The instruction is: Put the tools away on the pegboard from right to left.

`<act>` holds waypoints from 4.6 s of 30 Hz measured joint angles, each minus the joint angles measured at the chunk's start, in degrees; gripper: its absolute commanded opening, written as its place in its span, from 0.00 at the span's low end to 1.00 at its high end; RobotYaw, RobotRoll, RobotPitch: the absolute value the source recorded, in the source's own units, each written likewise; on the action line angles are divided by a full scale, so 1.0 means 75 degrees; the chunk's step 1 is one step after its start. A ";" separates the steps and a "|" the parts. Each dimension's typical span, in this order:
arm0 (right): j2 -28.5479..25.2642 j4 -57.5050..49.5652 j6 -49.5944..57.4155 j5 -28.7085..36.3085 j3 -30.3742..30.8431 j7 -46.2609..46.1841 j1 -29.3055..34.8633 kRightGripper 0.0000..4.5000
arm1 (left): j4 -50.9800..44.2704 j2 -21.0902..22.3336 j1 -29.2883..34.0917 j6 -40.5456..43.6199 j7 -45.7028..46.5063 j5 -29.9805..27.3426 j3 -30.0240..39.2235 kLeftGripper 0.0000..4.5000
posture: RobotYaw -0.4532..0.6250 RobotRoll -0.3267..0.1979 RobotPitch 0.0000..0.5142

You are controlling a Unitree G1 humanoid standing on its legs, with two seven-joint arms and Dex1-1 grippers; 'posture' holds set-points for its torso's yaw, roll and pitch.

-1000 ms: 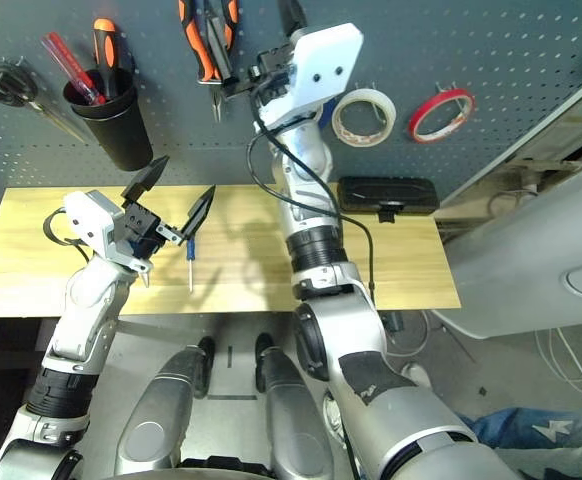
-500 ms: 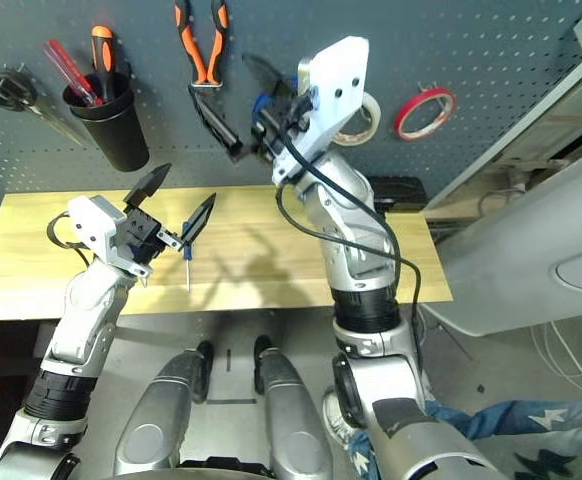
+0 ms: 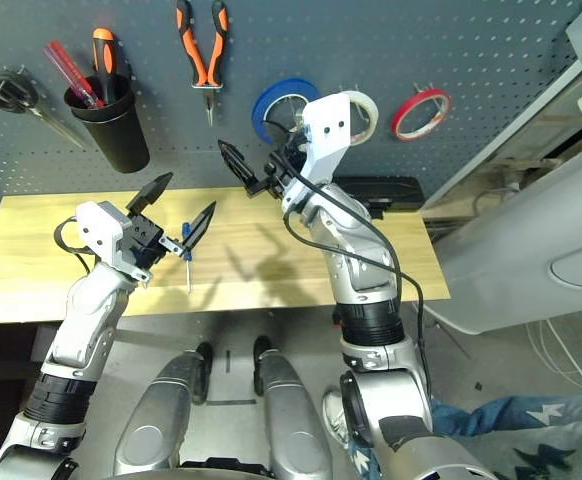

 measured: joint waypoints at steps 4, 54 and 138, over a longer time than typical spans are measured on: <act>-0.0055 0.0340 -0.0023 -0.0208 0.0043 0.0120 0.0247 1.00 | 0.0273 0.0106 -0.0009 0.0154 0.0197 0.0534 -0.0126 1.00 | 0.51 0.62 0.65; -0.0316 0.0567 -0.0709 -0.1058 0.1080 0.1292 0.1266 1.00 | 0.3901 -0.1251 -0.2364 0.4623 0.2634 0.0698 0.0966 0.33 | 0.48 0.62 0.87; 0.0409 0.1544 -0.2250 -0.1108 0.0234 0.0854 -0.0127 1.00 | 0.2244 -0.0292 -0.6006 -0.0557 0.1642 -0.0927 0.2110 0.12 | 0.50 0.62 0.59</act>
